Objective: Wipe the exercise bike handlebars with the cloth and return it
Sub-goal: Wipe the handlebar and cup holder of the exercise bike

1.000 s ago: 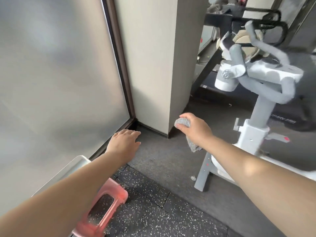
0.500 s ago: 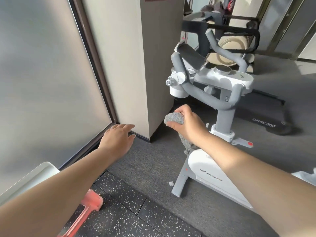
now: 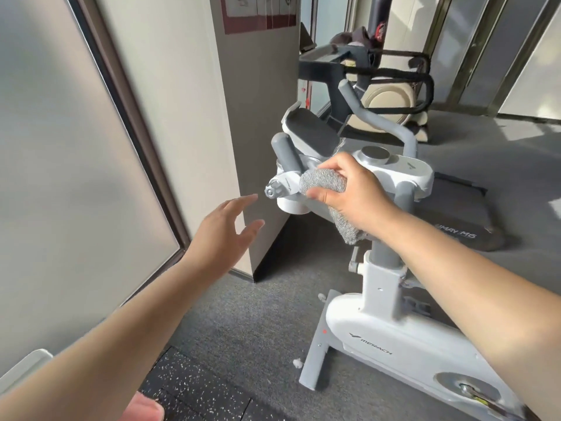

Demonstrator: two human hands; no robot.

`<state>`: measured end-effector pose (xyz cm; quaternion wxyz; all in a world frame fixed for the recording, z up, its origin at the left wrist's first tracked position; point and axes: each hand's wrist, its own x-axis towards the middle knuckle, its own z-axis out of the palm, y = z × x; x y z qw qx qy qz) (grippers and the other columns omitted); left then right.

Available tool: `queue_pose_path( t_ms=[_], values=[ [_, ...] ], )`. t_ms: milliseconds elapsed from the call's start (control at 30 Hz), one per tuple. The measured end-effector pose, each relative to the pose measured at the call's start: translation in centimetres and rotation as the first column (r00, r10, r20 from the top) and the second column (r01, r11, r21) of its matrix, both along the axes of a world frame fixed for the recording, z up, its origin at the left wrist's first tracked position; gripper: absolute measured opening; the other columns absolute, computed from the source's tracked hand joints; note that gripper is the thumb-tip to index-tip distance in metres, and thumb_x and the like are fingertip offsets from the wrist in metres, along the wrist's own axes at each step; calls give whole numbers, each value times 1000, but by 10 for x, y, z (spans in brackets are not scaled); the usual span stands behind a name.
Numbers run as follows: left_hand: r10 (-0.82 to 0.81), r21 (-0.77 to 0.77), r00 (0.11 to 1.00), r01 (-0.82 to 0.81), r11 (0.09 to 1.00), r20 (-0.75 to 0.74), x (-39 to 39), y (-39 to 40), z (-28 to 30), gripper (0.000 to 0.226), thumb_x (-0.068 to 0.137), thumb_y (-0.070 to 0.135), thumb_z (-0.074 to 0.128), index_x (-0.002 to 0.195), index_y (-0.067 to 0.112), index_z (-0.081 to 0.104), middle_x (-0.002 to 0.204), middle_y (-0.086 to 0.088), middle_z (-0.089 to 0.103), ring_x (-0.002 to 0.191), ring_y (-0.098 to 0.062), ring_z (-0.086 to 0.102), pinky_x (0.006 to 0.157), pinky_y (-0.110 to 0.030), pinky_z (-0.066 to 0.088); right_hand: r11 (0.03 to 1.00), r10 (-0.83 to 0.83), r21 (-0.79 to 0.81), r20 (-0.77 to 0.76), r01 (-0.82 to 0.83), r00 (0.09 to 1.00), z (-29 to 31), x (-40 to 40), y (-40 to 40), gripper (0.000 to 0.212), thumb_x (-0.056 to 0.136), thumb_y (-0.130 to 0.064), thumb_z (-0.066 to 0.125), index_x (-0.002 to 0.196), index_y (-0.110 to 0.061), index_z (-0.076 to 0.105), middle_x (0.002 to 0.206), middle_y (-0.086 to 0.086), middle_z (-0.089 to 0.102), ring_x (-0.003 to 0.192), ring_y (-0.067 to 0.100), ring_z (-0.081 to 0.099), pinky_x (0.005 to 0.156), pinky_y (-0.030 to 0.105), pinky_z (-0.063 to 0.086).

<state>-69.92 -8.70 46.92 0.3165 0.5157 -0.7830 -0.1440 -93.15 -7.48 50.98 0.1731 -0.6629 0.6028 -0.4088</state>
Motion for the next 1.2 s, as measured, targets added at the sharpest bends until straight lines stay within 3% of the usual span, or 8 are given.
queue_pose_path(
  t_ms=[200, 333, 467, 633, 733, 833, 1000, 1200],
  values=[
    [-80, 3, 994, 80, 997, -70, -23, -27, 27, 60, 80, 43, 65, 135, 34, 42, 132, 10, 52, 119, -8, 49, 96, -23, 38, 999, 6, -52, -3, -6, 1000, 16, -15, -24, 44, 71, -38, 78, 110, -24, 60, 109, -9, 62, 99, 10, 52, 82, 14, 38],
    [-64, 24, 993, 67, 997, -102, -32, -38, 30, 45, 76, 41, 70, 119, 32, 60, 109, 11, 66, 103, -6, 61, 89, -25, 48, 995, 51, -90, -9, -51, 999, 25, -20, -46, 45, 69, -37, 79, 110, -25, 63, 111, -6, 59, 95, -1, 51, 81, 5, 35],
    [-1, 46, 990, 7, 999, -143, -40, -45, 31, 24, 73, 38, 74, 97, 33, 71, 76, 12, 69, 69, -4, 62, 62, -19, 48, 983, 117, -145, 23, -113, 993, 40, -23, -69, 50, 69, -37, 79, 112, -28, 56, 113, -6, 60, 105, 5, 54, 91, 17, 40],
    [91, 111, 977, -70, 991, -195, -48, -52, 32, 14, 71, 37, 76, 83, 37, 70, 71, 7, 70, 59, -9, 57, 51, -15, 39, 956, 230, -182, -18, -230, 973, 57, -13, -102, 32, 69, -37, 79, 94, -28, 61, 94, -16, 61, 96, 7, 59, 91, 37, 48],
    [174, 123, 959, -150, 981, -223, -55, -50, 29, 10, 71, 38, 75, 77, 43, 69, 65, 10, 68, 53, -11, 53, 50, -22, 38, 922, 361, -141, -26, -361, 932, 49, -8, -114, 24, 71, -24, 80, 87, -17, 64, 91, -16, 57, 91, 2, 60, 92, 29, 48],
    [252, 126, 938, -227, 966, -240, -62, -45, 27, 10, 71, 36, 76, 78, 38, 70, 58, 16, 64, 47, -3, 48, 46, -14, 35, 877, 475, -85, 15, -473, 880, 33, -19, -112, 21, 70, -15, 81, 83, -20, 64, 91, -14, 55, 94, 2, 64, 90, 19, 48],
    [376, 110, 900, -360, 927, -220, -78, -40, 30, 12, 70, 29, 79, 80, 31, 72, 43, 19, 54, 42, 3, 46, 43, -8, 33, 817, 574, -72, -8, -573, 819, 41, -27, -125, 19, 69, -20, 82, 81, -23, 66, 93, -7, 59, 97, 5, 63, 94, 30, 49],
    [490, 118, 848, -475, 872, -205, -91, -34, 30, 12, 69, 36, 77, 80, 36, 71, 60, 7, 65, 54, -5, 55, 51, -12, 40, 749, 658, -122, 16, -652, 753, 44, -22, -145, 31, 70, -19, 81, 71, -38, 57, 86, -16, 51, 87, -2, 60, 90, 22, 48]
  ],
)
